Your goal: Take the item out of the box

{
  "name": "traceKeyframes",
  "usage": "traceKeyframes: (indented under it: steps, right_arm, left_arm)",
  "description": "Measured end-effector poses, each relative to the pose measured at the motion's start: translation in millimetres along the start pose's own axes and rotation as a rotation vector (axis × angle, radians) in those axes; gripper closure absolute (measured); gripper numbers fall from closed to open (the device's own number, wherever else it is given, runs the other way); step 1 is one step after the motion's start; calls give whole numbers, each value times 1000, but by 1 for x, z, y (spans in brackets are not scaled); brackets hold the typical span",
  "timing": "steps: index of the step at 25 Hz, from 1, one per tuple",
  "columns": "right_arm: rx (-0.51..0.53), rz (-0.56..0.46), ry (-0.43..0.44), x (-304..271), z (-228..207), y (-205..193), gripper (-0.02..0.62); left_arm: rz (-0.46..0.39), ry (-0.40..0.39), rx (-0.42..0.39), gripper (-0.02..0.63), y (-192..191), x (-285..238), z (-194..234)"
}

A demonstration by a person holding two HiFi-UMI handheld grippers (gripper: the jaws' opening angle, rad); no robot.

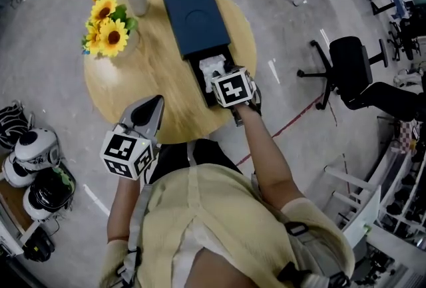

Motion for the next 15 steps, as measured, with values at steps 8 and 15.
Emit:
traceKeyframes:
  steps: [8,15]
  right_arm:
    - [-44,-45,55,9,-3,-4,550]
    - [-99,-167,78,34,-7,-5,569]
  left_arm:
    - [18,-40,10,600,0,-7,13]
    - [15,-16,-1,600,3,-5,17]
Point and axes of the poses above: the fingertips, and each gripper's own axes: x backward along the fingers, z to its left, y out of its top, the point moved 7 cm from there along x, backward along the fingers, and after that the axes turned 14 degrees about -y, right-handed, at the moved point
